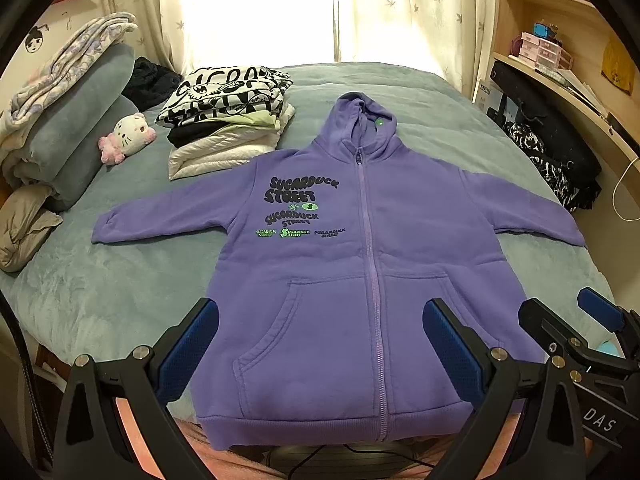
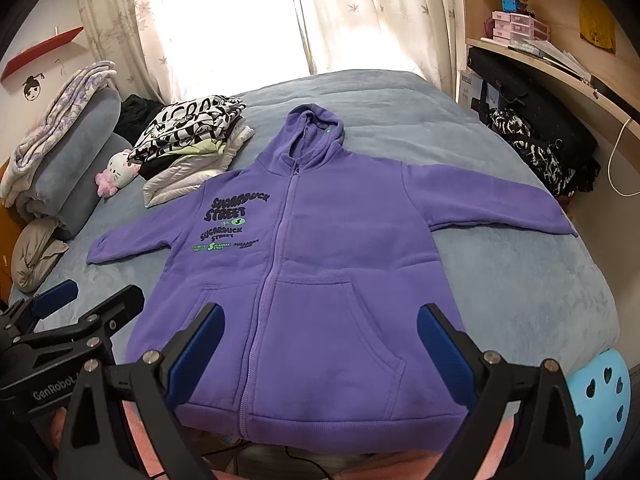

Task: Fold large clothes

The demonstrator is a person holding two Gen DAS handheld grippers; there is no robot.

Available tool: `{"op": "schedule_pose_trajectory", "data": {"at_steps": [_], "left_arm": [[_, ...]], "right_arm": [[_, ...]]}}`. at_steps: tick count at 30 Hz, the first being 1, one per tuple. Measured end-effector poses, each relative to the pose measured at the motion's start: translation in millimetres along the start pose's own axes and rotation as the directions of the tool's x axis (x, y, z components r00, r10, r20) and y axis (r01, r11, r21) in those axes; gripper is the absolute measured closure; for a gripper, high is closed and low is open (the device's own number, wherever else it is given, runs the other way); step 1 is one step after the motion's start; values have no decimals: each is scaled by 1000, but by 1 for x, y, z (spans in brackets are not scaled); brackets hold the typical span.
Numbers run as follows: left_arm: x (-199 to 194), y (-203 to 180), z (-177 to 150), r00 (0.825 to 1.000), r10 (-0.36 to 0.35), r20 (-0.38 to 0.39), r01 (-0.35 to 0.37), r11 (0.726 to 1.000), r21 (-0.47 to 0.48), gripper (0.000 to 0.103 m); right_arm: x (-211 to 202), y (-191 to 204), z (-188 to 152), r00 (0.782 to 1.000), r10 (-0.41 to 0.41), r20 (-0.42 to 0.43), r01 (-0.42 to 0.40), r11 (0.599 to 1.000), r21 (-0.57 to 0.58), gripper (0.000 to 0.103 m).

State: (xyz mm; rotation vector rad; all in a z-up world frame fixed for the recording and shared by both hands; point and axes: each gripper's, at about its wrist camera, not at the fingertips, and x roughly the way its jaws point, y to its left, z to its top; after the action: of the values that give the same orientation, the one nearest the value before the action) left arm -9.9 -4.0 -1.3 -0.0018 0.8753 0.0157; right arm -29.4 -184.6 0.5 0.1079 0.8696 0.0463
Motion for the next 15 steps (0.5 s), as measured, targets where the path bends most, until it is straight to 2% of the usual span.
{"op": "schedule_pose_trajectory", "data": {"at_steps": [15], "left_arm": [[3, -2, 1, 1000, 2, -8, -2, 1000, -1, 3]], "right_arm": [[8, -10, 5, 1000, -3, -7, 3, 1000, 28, 5]]}}
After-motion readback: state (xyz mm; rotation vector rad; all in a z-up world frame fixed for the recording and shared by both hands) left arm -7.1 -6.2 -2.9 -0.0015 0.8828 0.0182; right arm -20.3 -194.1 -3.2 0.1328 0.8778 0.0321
